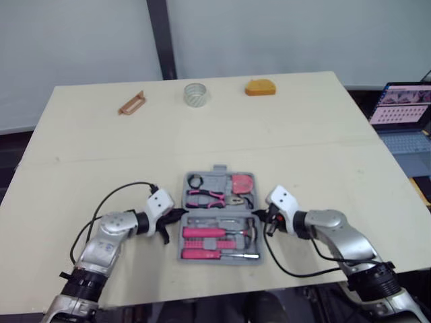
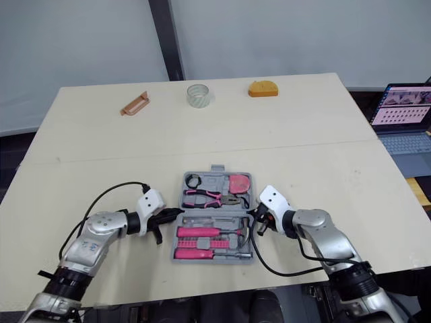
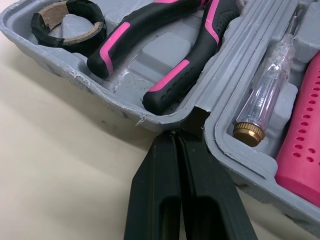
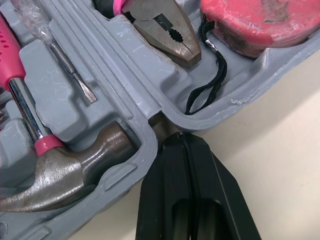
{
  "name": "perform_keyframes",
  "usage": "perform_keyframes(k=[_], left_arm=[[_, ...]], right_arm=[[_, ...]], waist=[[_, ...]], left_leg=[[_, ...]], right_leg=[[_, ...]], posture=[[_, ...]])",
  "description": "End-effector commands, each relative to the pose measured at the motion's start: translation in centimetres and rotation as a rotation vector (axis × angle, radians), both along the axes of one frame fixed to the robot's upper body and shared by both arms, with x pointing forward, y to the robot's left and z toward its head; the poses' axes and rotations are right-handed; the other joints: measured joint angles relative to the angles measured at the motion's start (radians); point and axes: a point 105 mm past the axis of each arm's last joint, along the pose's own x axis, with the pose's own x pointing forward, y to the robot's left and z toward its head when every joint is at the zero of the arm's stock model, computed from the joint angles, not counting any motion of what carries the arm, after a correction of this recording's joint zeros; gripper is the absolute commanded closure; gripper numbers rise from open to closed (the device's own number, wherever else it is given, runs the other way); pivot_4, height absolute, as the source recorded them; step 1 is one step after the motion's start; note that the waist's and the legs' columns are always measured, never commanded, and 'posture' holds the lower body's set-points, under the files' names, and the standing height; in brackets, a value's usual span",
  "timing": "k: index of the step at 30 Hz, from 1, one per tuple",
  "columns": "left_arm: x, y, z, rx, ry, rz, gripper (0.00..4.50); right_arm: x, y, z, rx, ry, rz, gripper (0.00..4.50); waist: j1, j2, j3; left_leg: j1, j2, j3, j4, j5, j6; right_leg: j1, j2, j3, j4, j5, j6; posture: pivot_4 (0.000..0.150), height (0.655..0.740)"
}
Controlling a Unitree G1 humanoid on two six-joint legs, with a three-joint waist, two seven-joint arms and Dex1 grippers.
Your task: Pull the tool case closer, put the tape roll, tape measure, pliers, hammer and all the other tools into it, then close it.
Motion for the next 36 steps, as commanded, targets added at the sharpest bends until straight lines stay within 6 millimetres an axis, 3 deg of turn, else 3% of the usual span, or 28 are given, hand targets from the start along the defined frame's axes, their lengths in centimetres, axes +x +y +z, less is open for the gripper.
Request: perform_keyframes(k=[1,36], left_arm=[[-1.3,-0.3,-1.1,0.014,0.049,-0.025,4.36],[-5.6,0.1,-1.6,0.002,0.112,0.021,4.36]], right_arm=[[-0.4,0.8,0.9,0.021,-0.030,0.058,4.50],[-3.9,1.2,0.1,0.040,0.050,0.114,4.50]], waist=[[0.000,0.000,0.000],[0.001,0.000,0.000]], left_leg=[[0.000,0.000,0.000,0.000,0.000,0.000],[0.000,0.000,0.000,-0.001,0.000,0.000]], right_leg=[[0.000,0.000,0.000,0.000,0.000,0.000],[0.000,0.000,0.000,-0.002,0.000,0.000]], posture=[[0.150,0.7400],[0.150,0.7400]])
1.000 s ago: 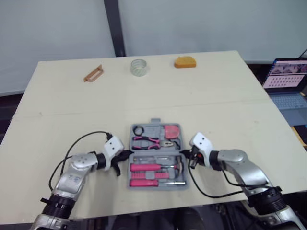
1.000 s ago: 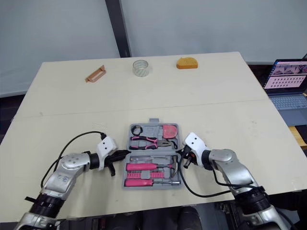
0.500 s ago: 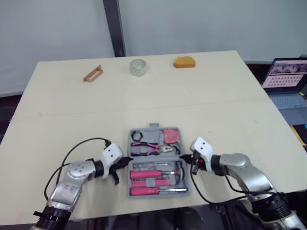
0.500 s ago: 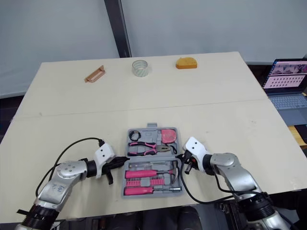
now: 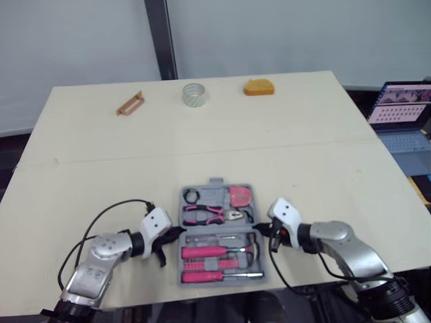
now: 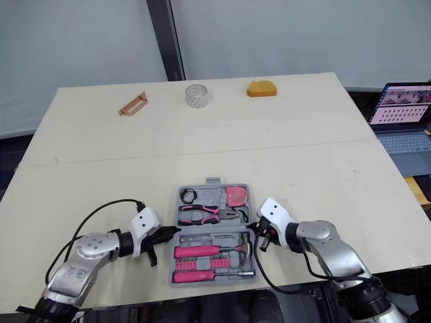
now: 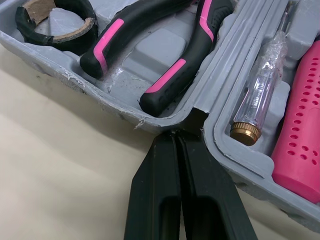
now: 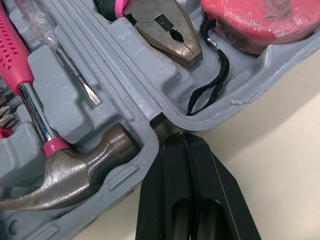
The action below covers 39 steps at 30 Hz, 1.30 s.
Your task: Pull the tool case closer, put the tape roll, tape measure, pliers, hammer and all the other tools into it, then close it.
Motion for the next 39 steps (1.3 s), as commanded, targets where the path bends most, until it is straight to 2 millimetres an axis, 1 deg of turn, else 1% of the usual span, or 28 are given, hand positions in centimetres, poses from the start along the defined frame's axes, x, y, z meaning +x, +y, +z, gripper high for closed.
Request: perform_keyframes(k=[1,21,31,33,36,39], left_arm=[[-1.1,-0.3,-0.7,-0.006,0.048,-0.005,4.36],[-2.5,-0.4,-1.2,-0.009,0.077,0.011,4.36],[-3.0,-0.4,-1.3,-0.009,0.086,0.013,4.36],[-2.9,-0.2,-1.3,-0.004,0.081,0.021,4.36],[-2.4,0.5,-1.1,0.009,0.067,0.045,4.36],[-1.9,2.2,-0.6,0.030,0.049,0.085,4.36]], right_arm=[[-0.7,1.1,0.8,0.041,-0.009,0.050,4.50],[-1.6,1.1,0.5,0.043,0.017,0.054,4.50],[-1.6,1.2,0.6,0.050,0.018,0.051,4.50],[-1.4,1.2,0.6,0.049,0.013,0.046,4.50],[-1.1,0.8,0.6,0.044,0.005,0.032,4.50],[-0.9,-0.3,0.8,0.029,-0.006,0.006,4.50]], waist=[[0.000,0.000,0.000],[0.000,0.000,0.000],[0.001,0.000,0.000],[0.001,0.000,0.000],[0.001,0.000,0.000],[0.000,0.000,0.000]], left_leg=[[0.000,0.000,0.000,0.000,0.000,0.000],[0.000,0.000,0.000,0.000,0.000,0.000],[0.000,0.000,0.000,0.000,0.000,0.000],[0.000,0.000,0.000,0.000,0.000,0.000],[0.000,0.000,0.000,0.000,0.000,0.000],[0.000,0.000,0.000,0.000,0.000,0.000]], right_leg=[[0.000,0.000,0.000,0.000,0.000,0.000],[0.000,0.000,0.000,0.000,0.000,0.000],[0.000,0.000,0.000,0.000,0.000,0.000],[0.000,0.000,0.000,0.000,0.000,0.000],[0.000,0.000,0.000,0.000,0.000,0.000],[0.000,0.000,0.000,0.000,0.000,0.000]], posture=[[0.150,0.7400],[0.150,0.7400],[0.150,0.7400],[0.150,0.7400],[0.150,0.7400],[0.150,0.7400]])
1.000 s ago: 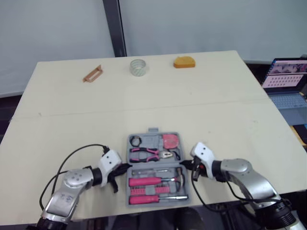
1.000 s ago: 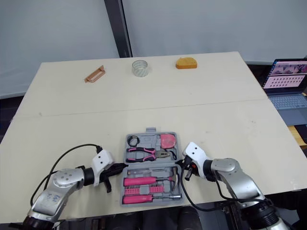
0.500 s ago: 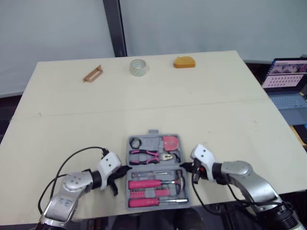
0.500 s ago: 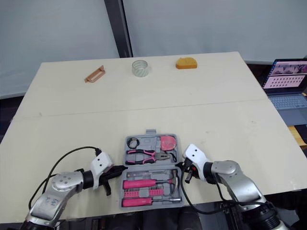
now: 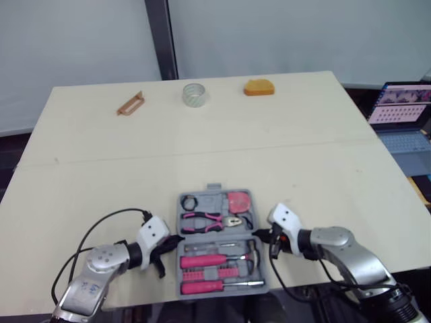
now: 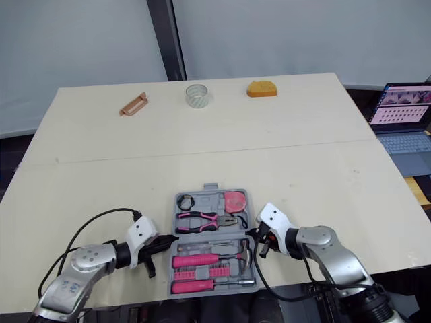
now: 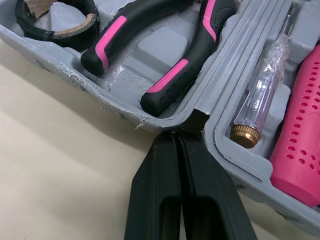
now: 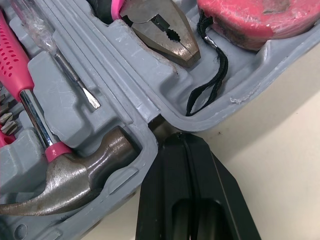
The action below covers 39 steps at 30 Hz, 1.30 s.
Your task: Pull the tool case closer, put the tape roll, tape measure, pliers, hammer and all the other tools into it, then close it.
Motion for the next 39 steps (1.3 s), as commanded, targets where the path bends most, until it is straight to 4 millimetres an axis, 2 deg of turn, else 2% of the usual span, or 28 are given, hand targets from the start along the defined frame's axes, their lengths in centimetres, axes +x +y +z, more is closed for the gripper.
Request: perform_keyframes(k=[1,4,6,8,10,13,17,23,29,38,39], left_arm=[[0.0,2.4,0.1,0.043,0.013,0.054,4.36],[0.4,4.2,1.1,0.060,-0.014,0.079,4.36],[0.5,4.6,2.8,0.009,-0.044,0.072,4.36],[-0.1,3.9,5.3,-0.083,-0.080,-0.015,4.36],[-1.7,2.7,6.9,-0.158,-0.069,-0.132,4.36],[-4.9,0.4,8.0,-0.230,-0.015,-0.337,4.36],[-6.6,-1.0,7.4,-0.255,0.015,-0.442,4.36],[-6.5,-3.2,4.1,-0.213,-0.060,-0.516,4.36],[-6.0,-3.5,1.0,-0.159,-0.095,-0.524,4.36],[-5.6,-4.0,-0.1,-0.157,-0.099,-0.535,4.36],[-5.5,-4.1,-0.1,-0.156,-0.098,-0.535,4.45]], right_arm=[[0.4,-0.9,1.3,0.011,-0.049,-0.005,4.50],[0.8,-2.2,2.0,0.008,-0.070,-0.037,4.50],[1.0,-3.1,2.8,0.003,-0.090,-0.053,4.50],[1.3,-3.8,3.9,0.017,-0.108,-0.062,4.50],[1.5,-4.0,5.1,0.068,-0.112,-0.072,4.50],[2.5,-3.7,7.4,0.207,-0.095,-0.120,4.50],[4.0,-3.2,8.4,0.283,-0.094,-0.173,4.50],[5.6,-2.8,8.3,0.320,-0.040,-0.218,4.50],[6.3,-3.2,7.9,0.353,0.009,-0.268,4.50],[6.5,-3.6,7.2,0.429,0.115,-0.321,4.50],[6.5,-3.6,7.2,0.443,0.135,-0.322,4.25]], waist=[[-0.001,0.000,0.000],[0.000,0.000,0.000],[0.001,0.000,0.000],[0.000,-0.001,0.001],[0.001,-0.002,0.002],[-0.001,-0.002,0.003],[-0.002,0.000,0.004],[0.003,0.001,0.004],[0.001,0.001,0.004],[-0.001,0.001,0.004],[-0.001,0.001,0.004]], left_leg=[[0.000,0.000,0.000,0.000,0.000,0.000],[0.000,0.000,0.000,0.000,0.000,0.000],[0.000,0.000,0.000,0.000,0.000,0.000],[-0.001,0.000,0.000,0.000,0.000,0.000],[-0.001,0.000,0.000,0.000,0.000,0.000],[0.000,0.000,0.000,0.000,0.000,0.000],[0.000,0.001,0.000,-0.001,0.000,0.000],[-0.001,0.000,0.001,0.000,0.000,0.000],[-0.001,0.000,0.001,0.000,0.000,0.000],[-0.003,0.000,0.002,0.001,0.000,0.000],[-0.003,0.000,0.002,0.001,0.000,0.000]], right_leg=[[0.000,0.000,0.000,0.000,0.000,0.000],[0.000,0.000,0.000,0.000,0.000,0.000],[0.000,0.000,0.000,0.000,0.000,0.000],[0.000,0.000,0.000,0.000,0.000,0.000],[0.000,0.000,0.000,0.000,0.000,0.000],[0.000,0.000,0.000,-0.001,0.000,0.000],[0.000,0.000,0.000,0.000,0.000,0.000],[0.000,0.000,0.000,-0.001,0.000,-0.001],[-0.002,0.000,0.001,0.000,0.000,-0.001],[-0.005,0.000,0.001,0.002,0.000,-0.001],[-0.005,0.000,0.001,0.002,0.000,-0.001]], posture=[[0.150,0.7400],[0.150,0.7400],[0.150,0.7400],[0.150,0.7400],[0.150,0.7400],[0.150,0.7400],[0.150,0.7400],[0.150,0.7400],[0.150,0.7400],[0.150,0.7400],[0.150,0.7400]])
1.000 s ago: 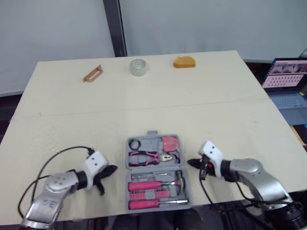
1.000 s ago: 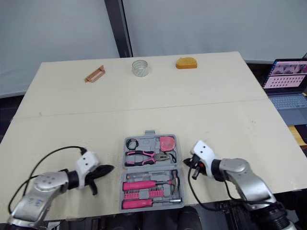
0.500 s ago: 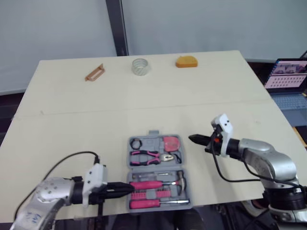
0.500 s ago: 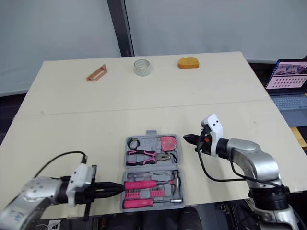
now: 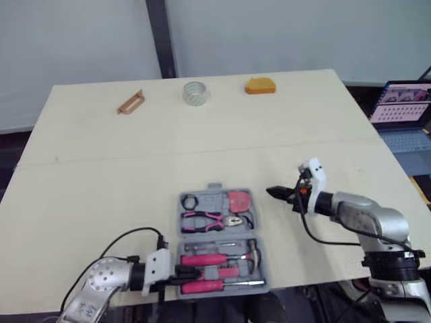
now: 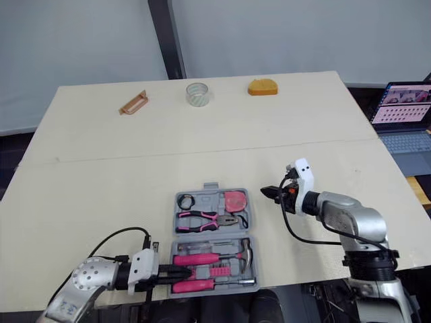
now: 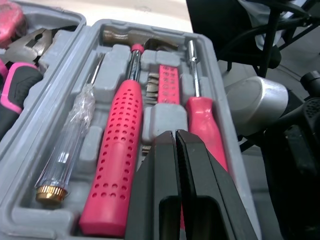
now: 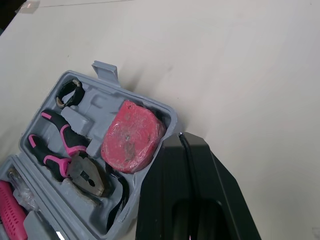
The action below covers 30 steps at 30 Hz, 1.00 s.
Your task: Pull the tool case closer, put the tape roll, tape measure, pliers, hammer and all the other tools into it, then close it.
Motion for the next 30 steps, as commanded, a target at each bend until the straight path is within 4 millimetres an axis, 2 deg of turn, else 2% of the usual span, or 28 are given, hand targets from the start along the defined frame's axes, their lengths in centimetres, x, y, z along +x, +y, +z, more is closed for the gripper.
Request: perform_keyframes(k=[1,2,3,4,10,23,30], left_arm=[[0.0,-0.4,-0.1,-0.005,-0.014,-0.014,4.50],[0.0,-0.5,-0.2,-0.002,-0.012,-0.014,4.50],[0.0,-0.5,-0.3,0.001,-0.008,-0.013,4.50],[0.0,-0.5,-0.4,0.007,-0.004,-0.013,4.50],[-0.1,-0.3,-1.2,0.031,0.015,-0.012,4.50],[-0.3,-0.2,-1.9,0.057,0.023,-0.002,4.50],[-0.2,0.3,-2.0,0.076,0.026,0.017,4.50]], right_arm=[[0.0,0.1,0.8,0.085,0.033,-0.002,3.94],[-0.1,0.1,0.6,0.110,0.062,-0.001,3.71],[-0.2,0.2,0.5,0.130,0.090,0.002,3.08],[-0.3,0.3,0.3,0.155,0.120,0.007,2.82],[0.5,0.9,0.0,0.282,0.244,-0.005,0.03],[1.9,3.0,-2.7,0.312,0.373,0.008,0.03],[2.1,4.9,-2.8,0.350,0.376,0.069,0.03]], waist=[[0.000,0.000,0.000],[0.000,0.000,0.000],[0.000,0.000,0.000],[-0.001,0.000,0.000],[-0.002,0.000,0.000],[-0.005,0.001,-0.001],[-0.014,0.001,-0.001]], left_leg=[[0.000,0.000,0.000,0.000,0.000,0.000],[0.000,0.000,0.000,0.000,0.000,0.000],[-0.001,0.000,0.000,0.000,0.000,0.000],[-0.001,0.000,0.001,0.000,0.000,0.000],[-0.001,0.000,0.002,0.000,0.000,0.000],[-0.001,0.000,0.005,0.000,0.000,0.000],[0.000,0.000,0.005,0.000,0.000,0.000]], right_leg=[[0.000,0.000,0.000,0.000,0.000,0.000],[-0.001,0.000,0.000,0.000,0.000,0.000],[-0.001,0.000,0.000,0.001,0.000,0.000],[-0.001,0.000,0.000,0.001,0.000,0.000],[-0.003,0.000,0.000,0.002,0.000,0.000],[-0.005,-0.001,0.002,0.003,0.000,0.000],[-0.005,-0.001,0.002,0.004,0.000,0.000]], posture=[[0.150,0.7400],[0.150,0.7400],[0.150,0.7400],[0.150,0.7400],[0.150,0.7400],[0.150,0.7400],[0.150,0.7400]])
